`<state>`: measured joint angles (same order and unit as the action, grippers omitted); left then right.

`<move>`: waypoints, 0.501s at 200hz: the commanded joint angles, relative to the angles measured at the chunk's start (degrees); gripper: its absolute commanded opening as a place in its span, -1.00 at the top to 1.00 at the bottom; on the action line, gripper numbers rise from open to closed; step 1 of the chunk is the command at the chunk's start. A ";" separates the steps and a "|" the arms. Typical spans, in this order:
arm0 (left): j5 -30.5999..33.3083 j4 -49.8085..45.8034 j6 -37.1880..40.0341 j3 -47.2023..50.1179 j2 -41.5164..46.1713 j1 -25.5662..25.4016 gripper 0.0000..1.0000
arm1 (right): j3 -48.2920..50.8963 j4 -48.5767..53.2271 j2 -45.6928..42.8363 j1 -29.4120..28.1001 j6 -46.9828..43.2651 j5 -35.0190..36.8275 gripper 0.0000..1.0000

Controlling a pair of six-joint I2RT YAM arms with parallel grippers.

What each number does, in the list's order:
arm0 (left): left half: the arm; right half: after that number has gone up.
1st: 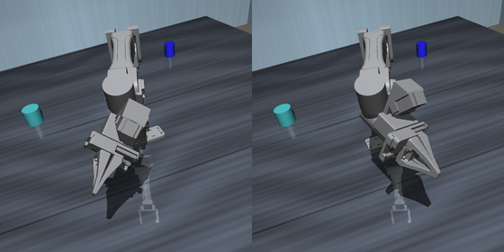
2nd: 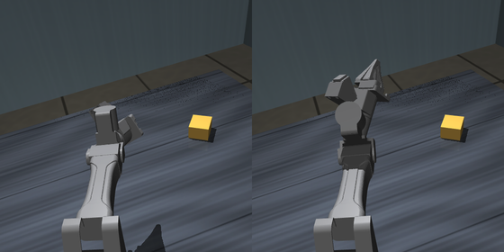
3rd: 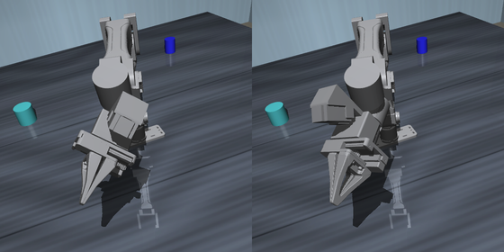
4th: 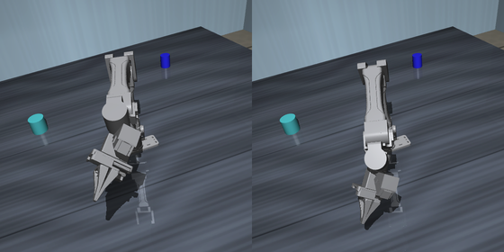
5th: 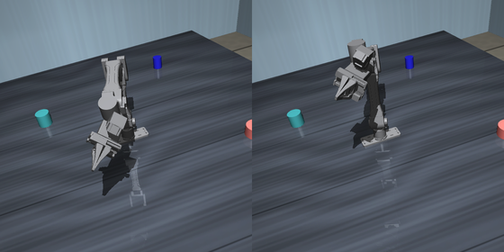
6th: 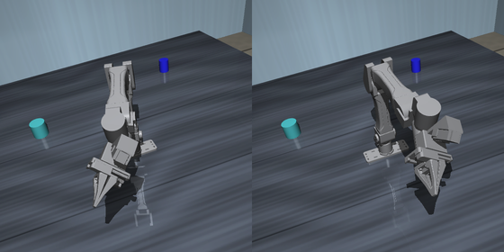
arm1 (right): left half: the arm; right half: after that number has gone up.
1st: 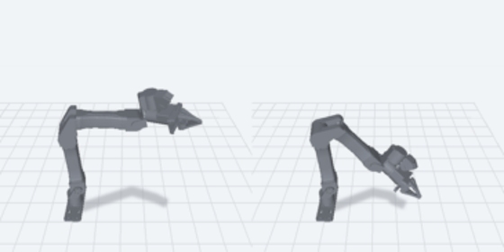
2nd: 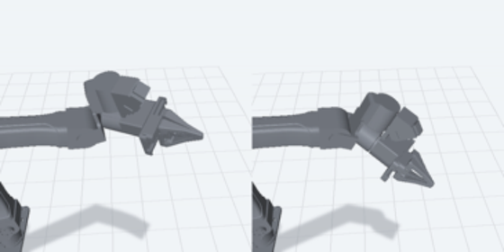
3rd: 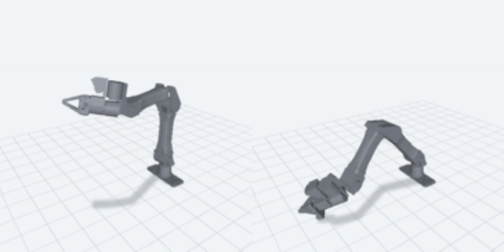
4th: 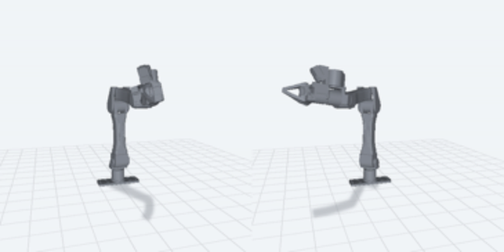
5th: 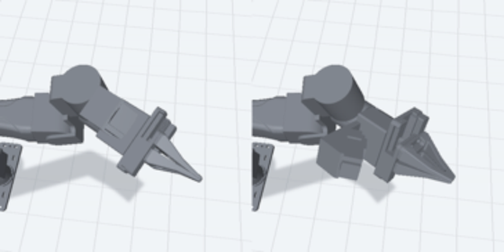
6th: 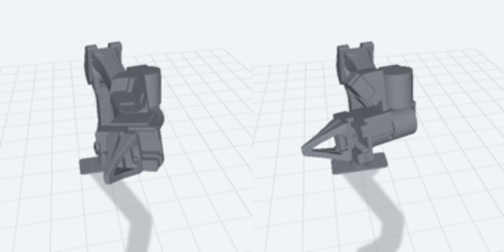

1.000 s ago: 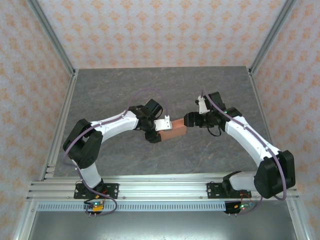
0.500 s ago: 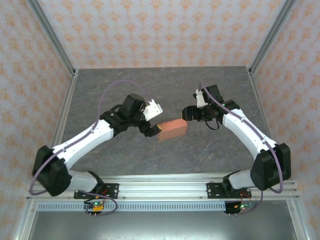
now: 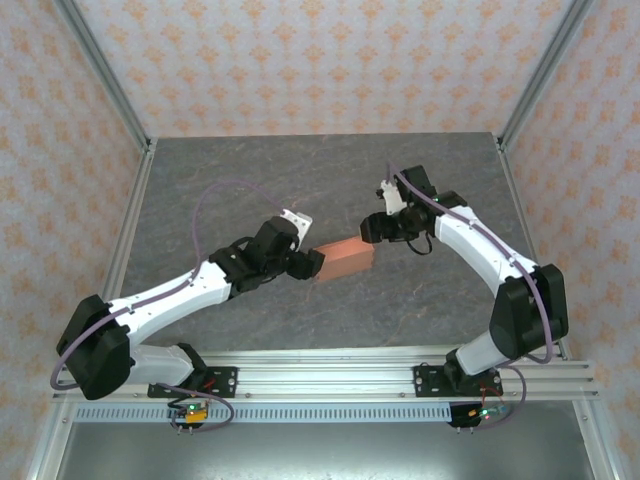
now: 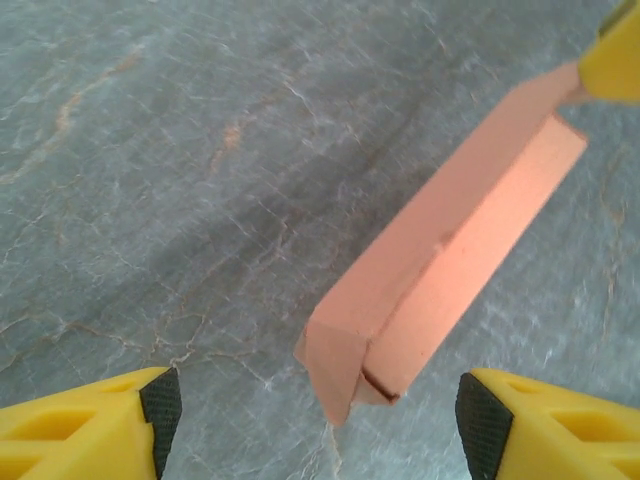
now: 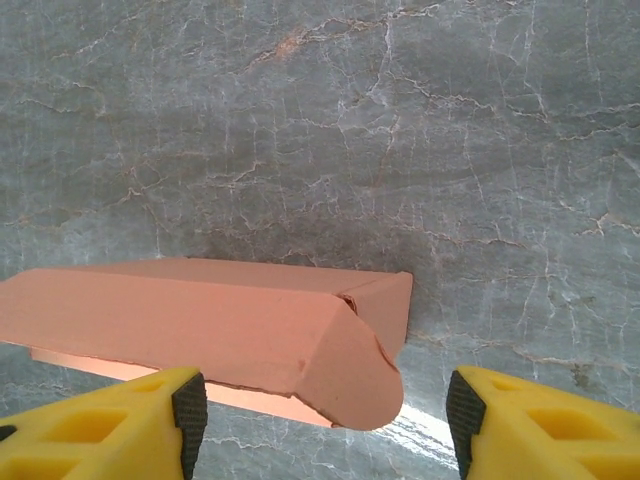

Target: Fold the paper box

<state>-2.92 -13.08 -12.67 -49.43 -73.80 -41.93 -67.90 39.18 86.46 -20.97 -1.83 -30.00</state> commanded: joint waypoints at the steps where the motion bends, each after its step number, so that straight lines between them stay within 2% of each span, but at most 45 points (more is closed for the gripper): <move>1: 5.84 2.58 -5.62 -0.96 -1.49 -1.08 -0.49 | -2.01 -0.18 1.16 -0.54 -0.67 -1.54 -0.30; 49: 6.76 3.94 -4.06 -1.38 -4.57 -3.03 -0.44 | -1.69 -0.87 2.05 -1.85 -0.35 -1.99 -0.25; 83: 6.36 4.36 -1.81 -0.36 -2.96 -3.12 -0.63 | 0.08 -2.44 -1.13 -1.80 -0.68 -0.85 -0.24; 100: 6.64 4.12 0.25 0.51 -1.65 -3.09 -0.68 | 0.44 -2.74 -2.85 -1.81 -0.87 -0.08 -0.29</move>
<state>1.58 -10.81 -15.22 -49.43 -78.32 -44.80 -68.31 38.13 87.44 -22.59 -1.80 -31.42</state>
